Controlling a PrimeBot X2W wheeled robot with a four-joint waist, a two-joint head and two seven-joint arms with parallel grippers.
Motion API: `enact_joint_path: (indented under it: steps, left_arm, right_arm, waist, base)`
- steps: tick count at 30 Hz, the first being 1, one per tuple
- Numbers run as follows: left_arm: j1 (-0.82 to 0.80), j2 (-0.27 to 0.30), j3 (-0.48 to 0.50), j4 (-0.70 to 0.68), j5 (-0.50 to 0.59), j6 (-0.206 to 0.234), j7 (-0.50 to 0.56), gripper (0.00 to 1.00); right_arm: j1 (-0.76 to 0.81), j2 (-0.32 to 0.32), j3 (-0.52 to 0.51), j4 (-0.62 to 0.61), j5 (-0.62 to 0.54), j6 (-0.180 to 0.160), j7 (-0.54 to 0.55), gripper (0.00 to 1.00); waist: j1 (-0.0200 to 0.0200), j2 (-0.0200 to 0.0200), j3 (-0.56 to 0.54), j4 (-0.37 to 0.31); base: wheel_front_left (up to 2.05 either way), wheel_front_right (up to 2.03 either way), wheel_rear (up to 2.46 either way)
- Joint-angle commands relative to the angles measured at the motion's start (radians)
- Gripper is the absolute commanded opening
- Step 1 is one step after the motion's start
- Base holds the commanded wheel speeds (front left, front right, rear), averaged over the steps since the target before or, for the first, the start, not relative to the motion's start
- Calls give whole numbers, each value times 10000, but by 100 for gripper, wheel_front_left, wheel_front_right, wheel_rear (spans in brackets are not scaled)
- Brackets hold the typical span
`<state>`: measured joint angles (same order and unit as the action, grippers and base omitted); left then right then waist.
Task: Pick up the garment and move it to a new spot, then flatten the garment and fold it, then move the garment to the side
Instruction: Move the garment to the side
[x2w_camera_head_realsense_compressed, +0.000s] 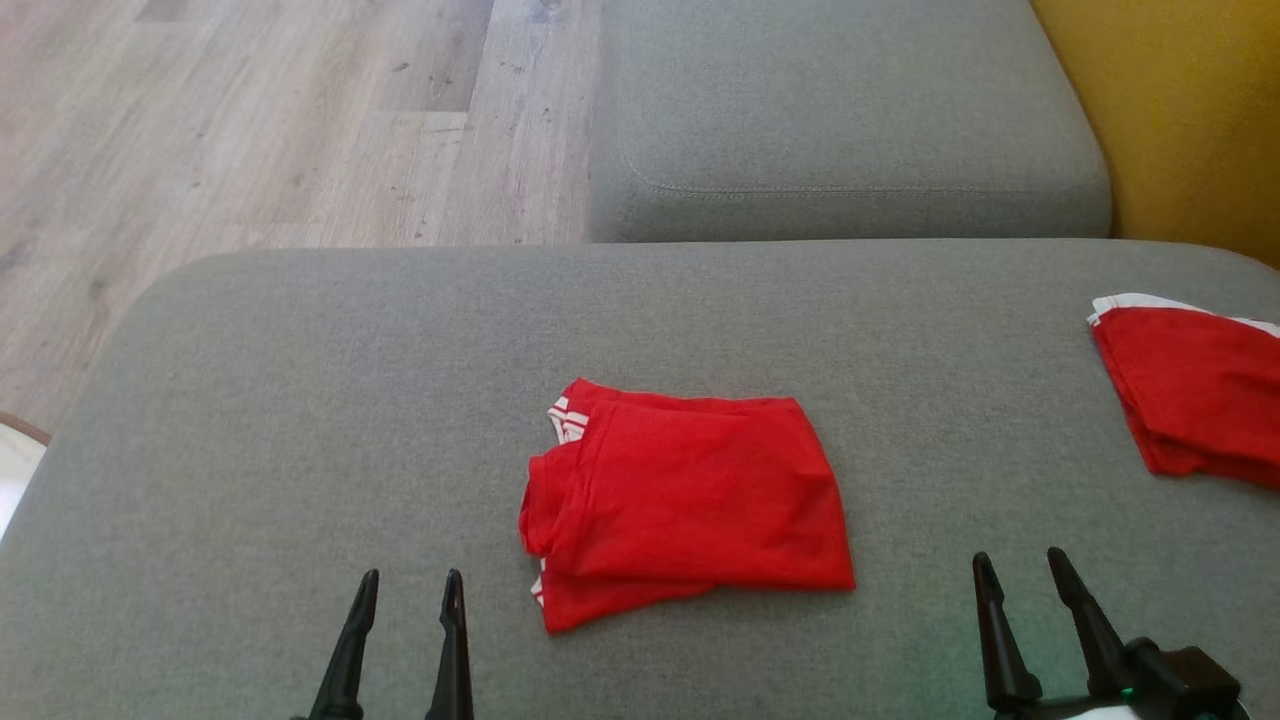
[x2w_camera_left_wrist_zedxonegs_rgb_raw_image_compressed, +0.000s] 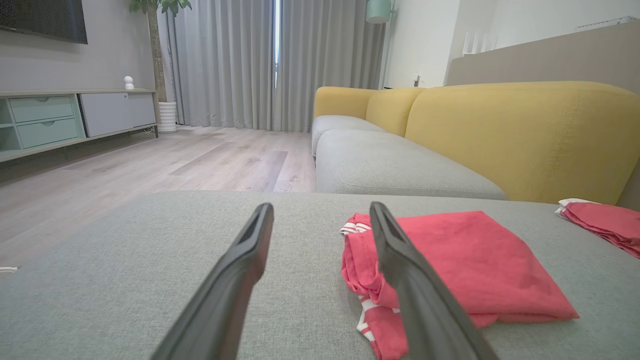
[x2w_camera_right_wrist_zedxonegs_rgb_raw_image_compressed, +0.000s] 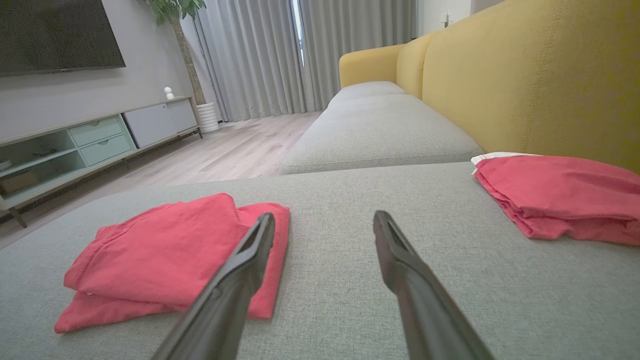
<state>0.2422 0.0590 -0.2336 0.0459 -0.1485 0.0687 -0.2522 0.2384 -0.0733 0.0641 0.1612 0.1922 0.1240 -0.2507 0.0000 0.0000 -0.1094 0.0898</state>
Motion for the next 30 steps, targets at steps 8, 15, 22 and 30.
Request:
enact_joint_path:
  steps: [8,15,22,30]
  left_arm:
    - [-604,-75,400,-173,87,-88,-95,100]
    - [-588,-81,392,-127,78,-121,-95,100]
    - [-574,-84,381,-112,102,-140,-95,100]
    - [-612,-86,244,-74,51,-183,-95,100]
  right_arm:
    - [-323,-59,259,-343,-89,67,-110,100]
    - [-314,-52,271,-358,-101,67,-110,100]
    - [-283,-73,293,-371,-121,67,-110,100]
    - [-333,-148,272,-412,-177,67,-110,100]
  waist:
    - [0,0,-21,-80]
    - [0,0,-23,-130]
    - [0,0,3,-161]
    - [0,0,351,-62]
  base:
    - [0,0,0]
    - [0,0,0]
    - [0,0,0]
    - [0,0,0]
